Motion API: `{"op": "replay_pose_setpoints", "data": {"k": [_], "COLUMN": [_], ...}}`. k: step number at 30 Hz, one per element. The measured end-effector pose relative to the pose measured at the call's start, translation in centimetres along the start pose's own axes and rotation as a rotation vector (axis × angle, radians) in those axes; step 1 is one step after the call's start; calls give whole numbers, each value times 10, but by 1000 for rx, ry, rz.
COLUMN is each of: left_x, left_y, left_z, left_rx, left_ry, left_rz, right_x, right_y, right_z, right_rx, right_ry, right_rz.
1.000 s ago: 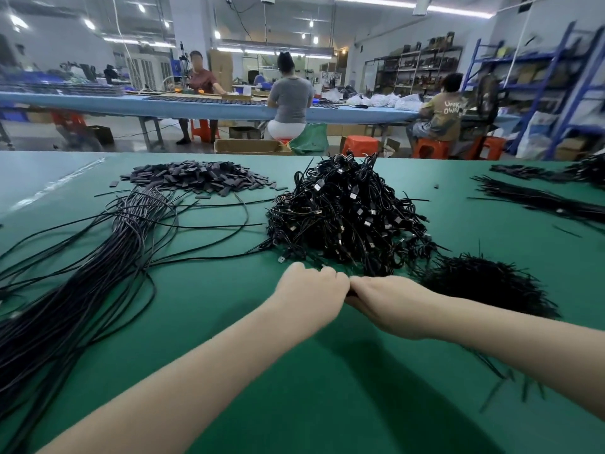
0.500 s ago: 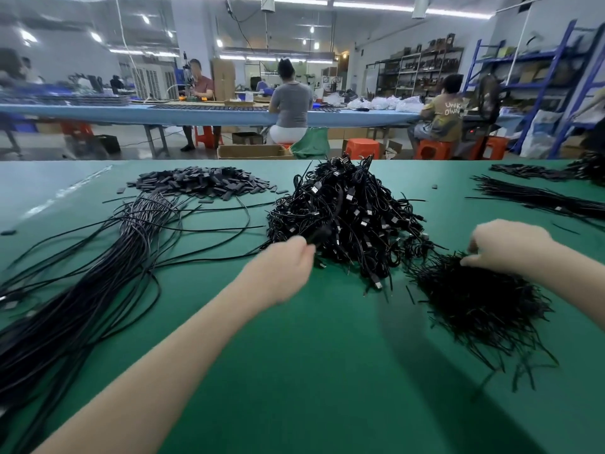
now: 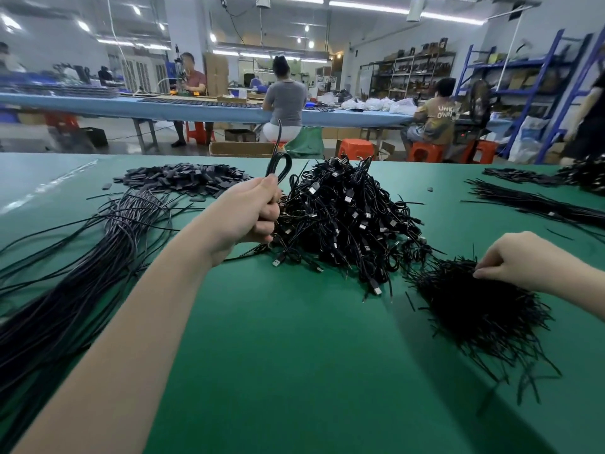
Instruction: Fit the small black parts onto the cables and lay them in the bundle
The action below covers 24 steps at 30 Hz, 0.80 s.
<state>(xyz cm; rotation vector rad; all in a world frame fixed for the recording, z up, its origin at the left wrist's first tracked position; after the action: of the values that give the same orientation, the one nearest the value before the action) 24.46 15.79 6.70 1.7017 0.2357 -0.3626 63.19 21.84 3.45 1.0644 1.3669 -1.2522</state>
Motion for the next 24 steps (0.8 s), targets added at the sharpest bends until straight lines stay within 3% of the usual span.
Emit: {"op": "replay_pose_setpoints", "data": {"k": [5, 12, 16, 20, 24], "left_x": [-1, 4, 7, 8, 8], "left_y": [0, -2, -2, -1, 0], "left_z": [1, -1, -2, -2, -1], "left_rx": [5, 9, 14, 17, 22], "left_ry": [-22, -50, -72, -83, -95], "left_rz": [13, -46, -73, -93, -110], "right_x": [-1, 2, 4, 3, 2], "right_y": [-16, -28, -22, -18, -19], "right_z": [1, 2, 1, 0, -2], "right_rx": [25, 69, 89, 92, 81], "right_ry": [63, 9, 84, 69, 65], "right_rz": [214, 366, 327, 229, 283]}}
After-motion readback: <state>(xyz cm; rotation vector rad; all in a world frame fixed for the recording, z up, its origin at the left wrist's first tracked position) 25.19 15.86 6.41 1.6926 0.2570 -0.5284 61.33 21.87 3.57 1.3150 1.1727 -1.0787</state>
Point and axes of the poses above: each hand's wrist, its own z-axis away from the middle knuckle, its own x-axis out of the palm, y = z × x, the point moved 2 cm from there along -z, towards the middle knuckle, and after that the axes turned 14 degrees about -z, right-handed, at the moved point
